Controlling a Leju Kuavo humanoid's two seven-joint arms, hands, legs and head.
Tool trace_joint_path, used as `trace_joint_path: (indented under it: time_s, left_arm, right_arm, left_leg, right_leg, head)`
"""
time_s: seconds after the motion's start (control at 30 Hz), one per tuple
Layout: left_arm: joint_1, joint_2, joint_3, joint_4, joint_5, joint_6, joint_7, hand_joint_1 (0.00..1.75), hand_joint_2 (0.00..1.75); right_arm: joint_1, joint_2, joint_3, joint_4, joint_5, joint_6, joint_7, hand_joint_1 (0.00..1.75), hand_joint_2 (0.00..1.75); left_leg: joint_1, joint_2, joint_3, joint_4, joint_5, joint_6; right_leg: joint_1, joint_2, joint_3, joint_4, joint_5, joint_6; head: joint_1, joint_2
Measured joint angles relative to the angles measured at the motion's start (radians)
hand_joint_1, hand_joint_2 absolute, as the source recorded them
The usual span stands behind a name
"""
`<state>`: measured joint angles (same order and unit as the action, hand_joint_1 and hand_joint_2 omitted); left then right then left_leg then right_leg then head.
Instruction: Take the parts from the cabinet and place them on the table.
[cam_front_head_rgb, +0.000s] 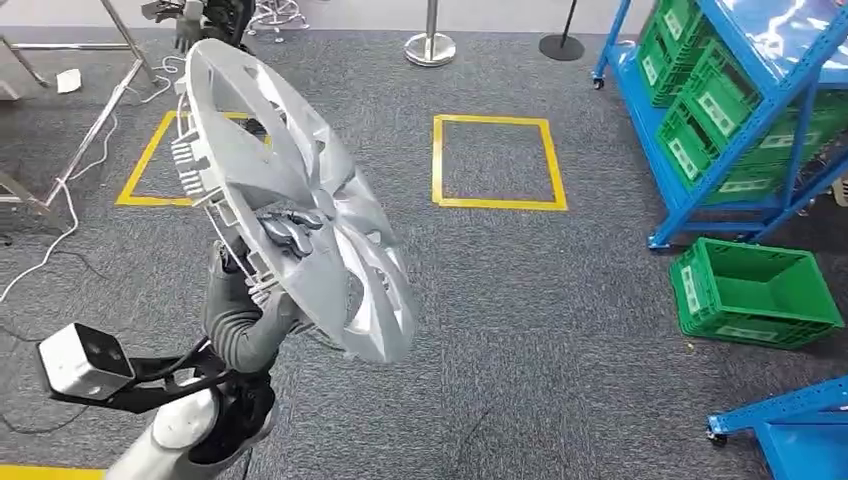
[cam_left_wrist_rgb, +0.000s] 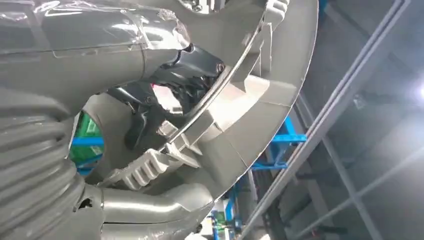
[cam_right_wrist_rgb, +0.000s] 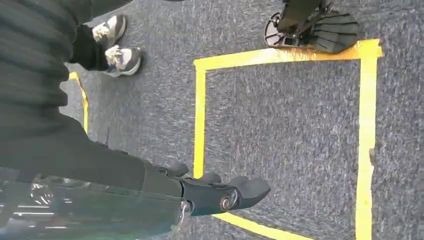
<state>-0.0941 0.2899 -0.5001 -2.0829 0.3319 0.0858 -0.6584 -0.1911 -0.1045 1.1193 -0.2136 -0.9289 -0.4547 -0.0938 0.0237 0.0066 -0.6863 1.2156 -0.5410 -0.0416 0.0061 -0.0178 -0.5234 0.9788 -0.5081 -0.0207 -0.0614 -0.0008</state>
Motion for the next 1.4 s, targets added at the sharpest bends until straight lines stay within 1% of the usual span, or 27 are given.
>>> trace_joint_path:
  time_s: [0.03, 0.07, 0.1, 0.13, 0.23, 0.27, 0.33, 0.4, 0.43, 0.47, 0.53, 0.57, 0.6, 0.73, 0.77, 0.8, 0.83, 0.9, 0.93, 0.97, 1.0, 1.07, 1.1, 1.13, 1.23, 1.3, 1.4]
  left_arm:
    - [0.0, 0.0, 0.0, 0.0, 0.0, 0.0, 0.0, 1.75, 1.75]
    - [0.0, 0.0, 0.0, 0.0, 0.0, 0.0, 0.0, 1.75, 1.75]
    - [-0.001, 0.0, 0.0, 0.001, 0.0, 0.0, 0.0, 1.75, 1.75]
    - [0.0, 0.0, 0.0, 0.001, 0.0, 0.0, 0.0, 1.75, 1.75]
    - [0.0, 0.0, 0.0, 0.001, 0.0, 0.0, 0.0, 1.75, 1.75]
    - [0.0, 0.0, 0.0, 0.001, 0.0, 0.0, 0.0, 1.75, 1.75]
    - [0.0, 0.0, 0.0, 0.001, -0.004, 0.001, 0.0, 1.75, 1.75]
    - [0.0, 0.0, 0.0, 0.001, -0.009, 0.004, 0.001, 1.75, 1.75]
    - [0.0, 0.0, 0.0, 0.001, -0.012, 0.006, 0.002, 1.75, 1.75]
    - [0.0, 0.0, 0.0, 0.001, -0.016, 0.009, 0.005, 1.75, 1.75]
    - [0.0, 0.0, 0.0, -0.002, -0.018, 0.015, 0.012, 1.75, 1.75]
    - [0.0, 0.0, 0.0, -0.006, -0.018, 0.017, 0.017, 1.75, 1.75]
    - [0.0, 0.0, 0.0, -0.008, -0.019, 0.018, 0.019, 1.75, 1.75]
    - [0.003, 0.0, 0.001, -0.015, -0.026, 0.023, 0.029, 1.75, 1.75]
    - [0.004, 0.002, 0.001, -0.017, -0.028, 0.023, 0.029, 1.75, 1.75]
    - [0.002, 0.002, 0.001, -0.02, -0.029, 0.024, 0.029, 1.75, 1.75]
    - [0.002, 0.002, 0.001, -0.02, -0.029, 0.024, 0.029, 1.75, 1.75]
    - [0.003, 0.002, 0.001, -0.021, -0.029, 0.024, 0.032, 1.75, 1.75]
    - [0.004, 0.002, 0.001, -0.021, -0.029, 0.024, 0.034, 1.75, 1.75]
    - [0.004, 0.002, 0.001, -0.021, -0.029, 0.024, 0.035, 1.75, 1.75]
    - [0.004, 0.002, 0.001, -0.021, -0.029, 0.024, 0.036, 1.75, 1.75]
    - [0.003, 0.003, 0.001, -0.022, -0.029, 0.024, 0.036, 1.75, 1.75]
    - [0.003, 0.002, 0.0, -0.022, -0.029, 0.024, 0.037, 1.75, 1.75]
    - [0.003, 0.002, 0.0, -0.023, -0.029, 0.024, 0.036, 1.75, 1.75]
    - [0.005, 0.003, 0.0, -0.022, -0.029, 0.024, 0.037, 1.75, 1.75]
    - [0.004, 0.003, 0.001, -0.023, -0.029, 0.024, 0.037, 1.75, 1.75]
    - [0.004, 0.003, 0.0, -0.022, -0.029, 0.024, 0.037, 1.75, 1.75]
  right_arm:
    - [0.0, 0.002, 0.0, 0.0, 0.0, 0.0, 0.0, 0.0, 1.75]
    - [0.0, 0.002, 0.0, 0.0, 0.0, 0.0, 0.0, 0.0, 1.75]
    - [-0.002, -0.003, 0.0, 0.0, 0.0, 0.0, 0.0, 0.0, 1.75]
    - [-0.003, -0.003, 0.0, 0.0, 0.0, 0.0, 0.0, 0.0, 1.75]
    - [-0.001, -0.001, 0.0, 0.0, 0.0, 0.002, 0.0, 0.0, 1.75]
    - [0.0, 0.0, 0.0, 0.0, 0.0, 0.002, 0.0, 0.0, 1.75]
    - [0.0, 0.0, 0.0, 0.0, 0.005, 0.002, 0.001, 0.0, 1.75]
    - [0.003, 0.002, 0.0, 0.0, 0.006, 0.003, 0.004, 0.0, 1.75]
    - [0.004, 0.003, 0.0, 0.0, 0.006, 0.003, 0.007, 0.0, 1.75]
    - [0.004, 0.004, 0.0, 0.0, 0.007, 0.005, 0.011, 0.0, 1.75]
    - [0.002, 0.006, 0.0, 0.0, 0.008, 0.006, 0.012, 0.0, 1.75]
    - [0.001, 0.006, 0.0, 0.0, 0.009, 0.006, 0.012, 0.0, 1.75]
    - [0.0, 0.004, 0.0, 0.0, 0.009, 0.006, 0.012, 0.0, 1.75]
    - [-0.011, 0.006, 0.0, 0.0, 0.017, 0.006, 0.014, 0.0, 1.75]
    - [-0.012, 0.008, 0.0, 0.0, 0.017, 0.006, 0.013, 0.0, 1.75]
    - [-0.013, 0.013, 0.0, 0.0, 0.017, 0.006, 0.013, 0.0, 1.75]
    - [-0.013, 0.013, 0.0, 0.0, 0.017, 0.006, 0.013, 0.0, 1.75]
    - [-0.011, 0.013, 0.0, 0.0, 0.015, 0.006, 0.013, 0.0, 1.75]
    - [-0.011, 0.014, 0.0, 0.0, 0.014, 0.006, 0.013, 0.0, 1.75]
    - [-0.011, 0.017, 0.0, 0.0, 0.014, 0.006, 0.013, 0.0, 1.75]
    - [-0.01, 0.02, 0.0, 0.0, 0.011, 0.006, 0.013, 0.0, 1.75]
    - [-0.008, 0.025, 0.0, 0.0, 0.01, 0.007, 0.013, 0.0, 1.75]
    - [-0.006, 0.025, 0.0, 0.0, 0.009, 0.007, 0.013, 0.0, 1.75]
    - [-0.004, 0.025, 0.0, 0.0, 0.008, 0.007, 0.013, 0.0, 1.75]
    - [0.006, 0.027, 0.0, 0.0, 0.006, 0.004, 0.013, 0.0, 1.75]
    - [0.012, 0.027, -0.001, 0.0, 0.006, 0.003, 0.013, 0.0, 1.75]
    - [0.019, 0.027, -0.001, 0.0, 0.005, 0.003, 0.013, 0.0, 1.75]
  left_leg:
    - [0.002, 0.015, 0.053, -0.092, 0.041, -0.003]
    - [0.0, 0.043, 0.086, -0.152, 0.036, -0.008]
    - [-0.005, 0.053, 0.09, -0.161, 0.029, 0.001]
    - [-0.006, 0.043, 0.085, -0.156, 0.029, 0.024]
    - [-0.005, 0.025, 0.078, -0.16, 0.035, 0.041]
    - [-0.004, 0.02, 0.078, -0.162, 0.038, 0.046]
    - [-0.005, 0.008, 0.074, -0.162, 0.042, 0.053]
    - [-0.008, -0.008, 0.068, -0.162, 0.045, 0.058]
    - [-0.009, -0.015, 0.067, -0.162, 0.046, 0.059]
    - [-0.01, -0.025, 0.068, -0.162, 0.046, 0.059]
    - [-0.011, -0.041, 0.072, -0.162, 0.047, 0.059]
    - [-0.011, -0.048, 0.075, -0.163, 0.048, 0.059]
    - [-0.013, -0.052, 0.074, -0.162, 0.05, 0.055]
    - [-0.006, -0.072, 0.06, -0.171, 0.067, 0.027]
    - [-0.007, -0.046, 0.055, -0.161, 0.051, 0.027]
    - [-0.011, -0.017, 0.041, -0.131, 0.022, 0.025]
    - [-0.011, -0.01, 0.017, -0.075, -0.014, 0.022]
    - [-0.007, -0.008, -0.048, 0.076, -0.08, 0.014]
    - [-0.006, -0.008, -0.062, 0.109, -0.084, 0.01]
    - [-0.005, -0.006, -0.055, 0.097, -0.067, 0.008]
    - [-0.005, -0.003, -0.023, 0.041, -0.029, 0.006]
    - [-0.005, 0.022, 0.077, -0.134, 0.05, 0.006]
    - [-0.015, 0.05, 0.093, -0.157, 0.024, 0.007]
    - [-0.013, 0.038, 0.09, -0.166, 0.031, 0.025]
    - [-0.016, 0.022, 0.084, -0.167, 0.035, 0.042]
    - [-0.011, 0.011, 0.082, -0.17, 0.041, 0.052]
    - [-0.014, -0.009, 0.074, -0.169, 0.045, 0.062]
  right_leg:
    - [-0.003, -0.002, 0.0, 0.01, -0.006, 0.007]
    - [-0.003, -0.005, -0.002, 0.022, -0.014, 0.016]
    - [0.005, -0.005, -0.011, 0.036, -0.022, 0.023]
    - [0.005, -0.007, -0.013, 0.035, -0.021, 0.026]
    - [0.002, -0.018, -0.013, 0.035, -0.025, 0.032]
    - [0.0, -0.004, -0.017, 0.049, -0.043, 0.04]
    - [-0.005, 0.01, -0.065, 0.168, -0.12, 0.048]
    - [-0.005, 0.011, -0.138, 0.33, -0.186, 0.048]
    - [-0.005, 0.012, -0.148, 0.351, -0.184, 0.045]
    - [-0.005, 0.014, -0.138, 0.329, -0.157, 0.04]
    - [-0.003, 0.024, -0.073, 0.186, -0.066, 0.027]
    - [0.0, 0.039, -0.026, 0.084, -0.015, 0.016]
    - [0.003, 0.057, -0.013, 0.057, -0.025, 0.013]
    - [0.008, 0.046, -0.01, 0.026, -0.02, 0.004]
    - [0.0, 0.032, -0.002, 0.004, -0.004, 0.003]
    - [0.001, 0.031, -0.001, -0.004, 0.001, -0.002]
    - [0.001, 0.027, -0.003, -0.004, 0.003, -0.006]
    - [0.003, 0.014, -0.007, 0.0, 0.003, -0.006]
    - [0.003, 0.009, -0.009, 0.002, 0.003, -0.006]
    - [0.003, 0.004, -0.01, 0.005, 0.003, -0.005]
    - [0.002, 0.0, -0.011, 0.009, 0.0, -0.003]
    - [-0.002, -0.007, -0.011, 0.022, -0.01, 0.008]
    - [0.005, -0.009, -0.016, 0.027, -0.015, 0.015]
    - [0.006, -0.011, -0.02, 0.039, -0.019, 0.02]
    - [0.004, -0.025, -0.018, 0.034, -0.018, 0.026]
    - [0.0, 0.001, -0.03, 0.066, -0.054, 0.041]
    - [-0.005, 0.011, -0.13, 0.294, -0.168, 0.048]
  head:
    - [-0.001, 0.0]
    - [-0.001, 0.0]
    - [-0.005, 0.0]
    - [-0.001, 0.0]
    - [0.001, 0.0]
    - [0.002, 0.0]
    - [0.003, 0.0]
    - [0.004, 0.0]
    - [0.004, 0.0]
    - [0.004, 0.0]
    - [0.004, 0.0]
    - [0.004, 0.0]
    - [0.002, 0.0]
    - [0.005, 0.0]
    - [0.003, 0.0]
    - [0.002, 0.0]
    - [0.002, 0.0]
    - [0.002, 0.0]
    - [0.002, 0.0]
    - [0.002, 0.0]
    - [0.002, 0.0]
    - [0.002, 0.0]
    - [0.001, 0.0]
    - [-0.001, 0.0]
    - [0.002, 0.0]
    - [0.006, 0.0]
    - [0.005, 0.0]
